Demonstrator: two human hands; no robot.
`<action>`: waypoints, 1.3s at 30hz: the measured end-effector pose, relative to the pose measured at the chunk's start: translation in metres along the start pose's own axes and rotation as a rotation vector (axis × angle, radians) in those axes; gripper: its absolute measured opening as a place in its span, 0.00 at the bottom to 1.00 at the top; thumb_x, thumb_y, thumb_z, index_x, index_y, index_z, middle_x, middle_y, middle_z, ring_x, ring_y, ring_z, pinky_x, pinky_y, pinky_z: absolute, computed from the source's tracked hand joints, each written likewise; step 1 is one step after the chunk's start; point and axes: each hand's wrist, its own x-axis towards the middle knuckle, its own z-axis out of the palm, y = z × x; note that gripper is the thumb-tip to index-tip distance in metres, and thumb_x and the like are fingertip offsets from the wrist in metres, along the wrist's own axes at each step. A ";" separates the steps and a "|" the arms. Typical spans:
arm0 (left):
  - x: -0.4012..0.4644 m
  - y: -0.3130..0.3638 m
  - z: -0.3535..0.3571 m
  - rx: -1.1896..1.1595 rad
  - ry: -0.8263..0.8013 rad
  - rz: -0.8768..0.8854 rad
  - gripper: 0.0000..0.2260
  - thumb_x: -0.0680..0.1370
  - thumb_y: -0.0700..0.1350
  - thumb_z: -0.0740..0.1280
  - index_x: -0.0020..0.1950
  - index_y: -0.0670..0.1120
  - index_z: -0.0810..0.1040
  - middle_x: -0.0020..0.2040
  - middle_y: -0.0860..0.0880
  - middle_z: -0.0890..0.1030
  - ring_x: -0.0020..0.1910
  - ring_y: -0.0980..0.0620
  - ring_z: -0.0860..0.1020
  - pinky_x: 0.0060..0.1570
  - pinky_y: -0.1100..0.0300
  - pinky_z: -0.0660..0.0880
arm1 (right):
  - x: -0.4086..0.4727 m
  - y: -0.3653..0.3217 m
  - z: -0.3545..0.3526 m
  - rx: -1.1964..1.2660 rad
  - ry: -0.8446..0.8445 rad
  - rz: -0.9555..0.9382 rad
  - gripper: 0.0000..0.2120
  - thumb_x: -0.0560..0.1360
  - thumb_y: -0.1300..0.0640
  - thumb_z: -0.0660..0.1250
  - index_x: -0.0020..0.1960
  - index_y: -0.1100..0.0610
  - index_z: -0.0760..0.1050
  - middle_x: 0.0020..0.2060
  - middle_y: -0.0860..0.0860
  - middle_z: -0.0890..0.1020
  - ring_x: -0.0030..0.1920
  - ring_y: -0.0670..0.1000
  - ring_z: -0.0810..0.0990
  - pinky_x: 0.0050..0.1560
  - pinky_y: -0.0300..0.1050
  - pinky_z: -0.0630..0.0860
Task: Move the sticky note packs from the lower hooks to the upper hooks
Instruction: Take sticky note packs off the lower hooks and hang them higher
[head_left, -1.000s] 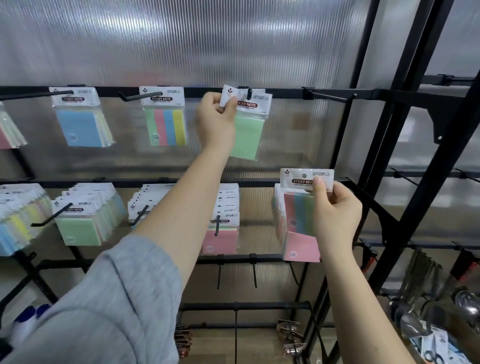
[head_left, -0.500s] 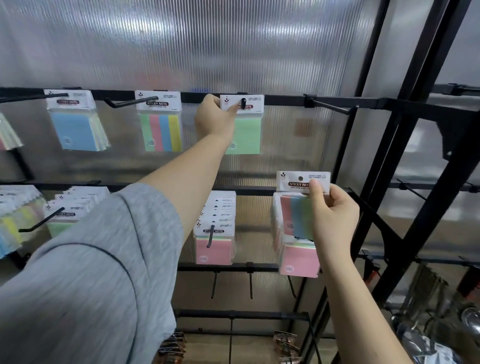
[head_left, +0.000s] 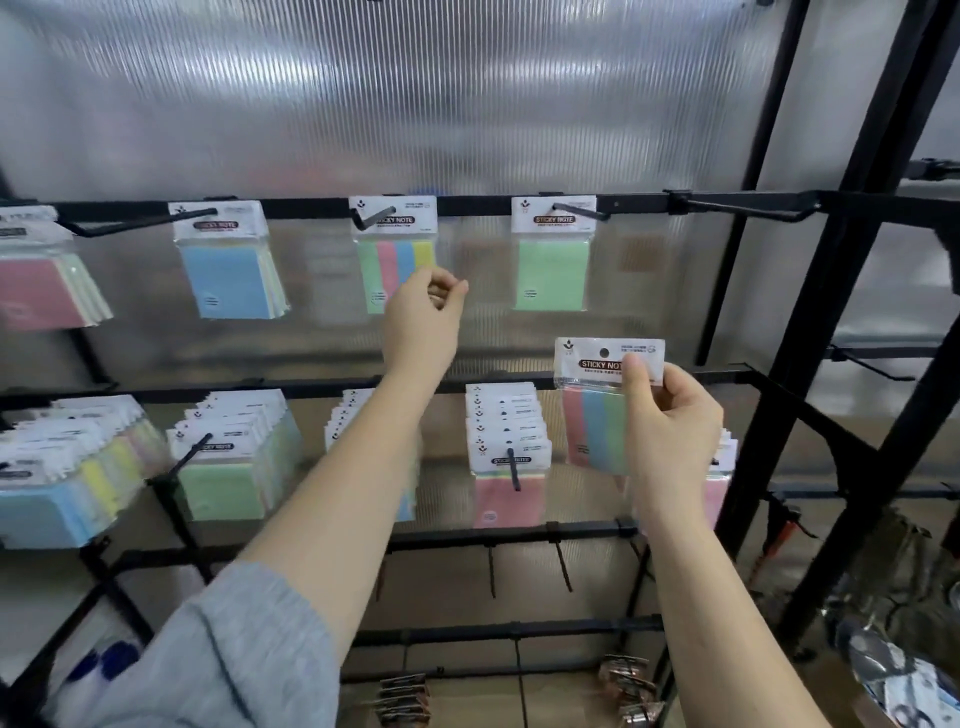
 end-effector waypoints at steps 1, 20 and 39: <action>-0.003 -0.006 -0.012 -0.001 -0.022 -0.001 0.06 0.78 0.45 0.66 0.42 0.47 0.73 0.35 0.58 0.72 0.34 0.61 0.71 0.34 0.70 0.67 | -0.008 -0.003 0.008 -0.004 0.011 -0.005 0.22 0.77 0.54 0.65 0.28 0.52 0.60 0.22 0.44 0.61 0.27 0.43 0.58 0.28 0.38 0.54; -0.050 -0.131 -0.208 0.401 -0.205 -0.273 0.05 0.79 0.42 0.60 0.47 0.48 0.76 0.44 0.52 0.78 0.48 0.49 0.76 0.42 0.57 0.72 | -0.111 -0.072 0.116 0.162 0.019 -0.108 0.13 0.74 0.57 0.70 0.32 0.49 0.75 0.24 0.39 0.77 0.30 0.38 0.70 0.32 0.33 0.67; -0.042 -0.137 -0.203 0.432 -0.233 -0.315 0.06 0.79 0.42 0.61 0.50 0.47 0.77 0.45 0.53 0.77 0.46 0.52 0.74 0.41 0.61 0.68 | -0.056 -0.116 0.150 0.253 0.022 -0.152 0.19 0.72 0.52 0.70 0.29 0.57 0.64 0.25 0.47 0.64 0.32 0.49 0.61 0.36 0.44 0.60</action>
